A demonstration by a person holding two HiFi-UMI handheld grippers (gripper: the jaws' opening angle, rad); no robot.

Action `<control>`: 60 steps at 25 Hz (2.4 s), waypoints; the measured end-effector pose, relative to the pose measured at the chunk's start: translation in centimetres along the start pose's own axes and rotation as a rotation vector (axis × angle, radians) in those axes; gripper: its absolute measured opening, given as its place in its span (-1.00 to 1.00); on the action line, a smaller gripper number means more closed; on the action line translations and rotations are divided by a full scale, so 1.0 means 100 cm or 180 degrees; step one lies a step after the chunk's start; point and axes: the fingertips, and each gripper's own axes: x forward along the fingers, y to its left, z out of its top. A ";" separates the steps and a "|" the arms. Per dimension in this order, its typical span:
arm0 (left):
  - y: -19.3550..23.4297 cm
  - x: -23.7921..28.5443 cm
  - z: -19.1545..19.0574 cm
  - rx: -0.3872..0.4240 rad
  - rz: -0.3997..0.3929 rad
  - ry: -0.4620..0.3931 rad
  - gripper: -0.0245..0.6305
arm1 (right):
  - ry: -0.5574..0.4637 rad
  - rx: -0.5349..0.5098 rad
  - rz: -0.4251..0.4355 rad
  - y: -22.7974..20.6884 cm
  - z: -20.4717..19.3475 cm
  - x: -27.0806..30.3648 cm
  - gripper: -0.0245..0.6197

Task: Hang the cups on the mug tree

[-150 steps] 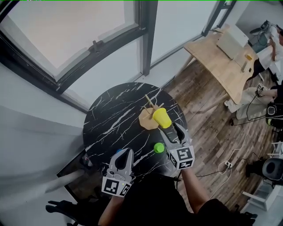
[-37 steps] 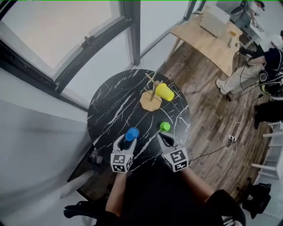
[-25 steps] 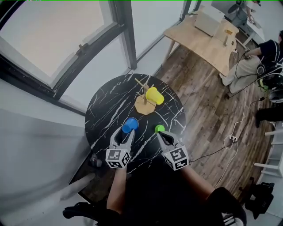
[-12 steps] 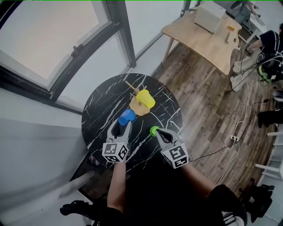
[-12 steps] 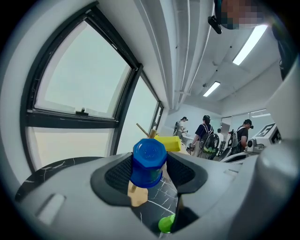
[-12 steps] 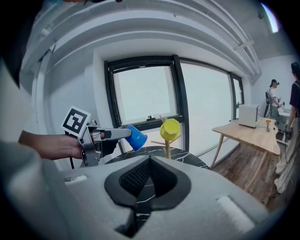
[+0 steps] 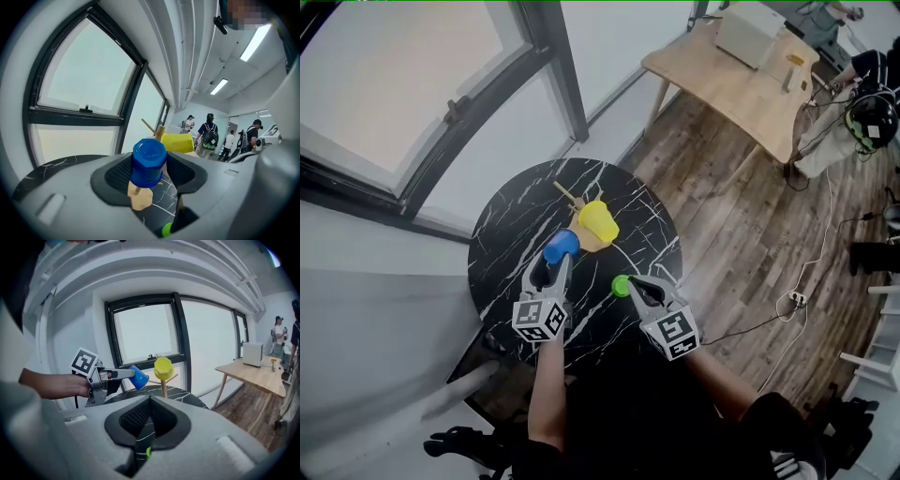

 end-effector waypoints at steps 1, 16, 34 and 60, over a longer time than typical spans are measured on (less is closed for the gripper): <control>0.002 0.003 -0.001 -0.0006 0.0023 0.0008 -0.22 | 0.0004 0.0001 0.0001 -0.003 -0.001 0.001 -0.92; 0.013 0.042 -0.029 -0.0273 0.0001 0.0182 -0.21 | 0.0118 0.0069 -0.0045 -0.031 -0.009 0.016 -0.92; 0.016 0.056 -0.054 -0.0411 -0.0158 0.0398 -0.21 | 0.0189 0.0147 -0.0148 -0.034 -0.015 0.026 -0.92; 0.031 0.012 -0.064 -0.0599 -0.0230 0.0376 -0.03 | 0.0215 0.0210 -0.0480 -0.012 -0.028 0.007 -0.92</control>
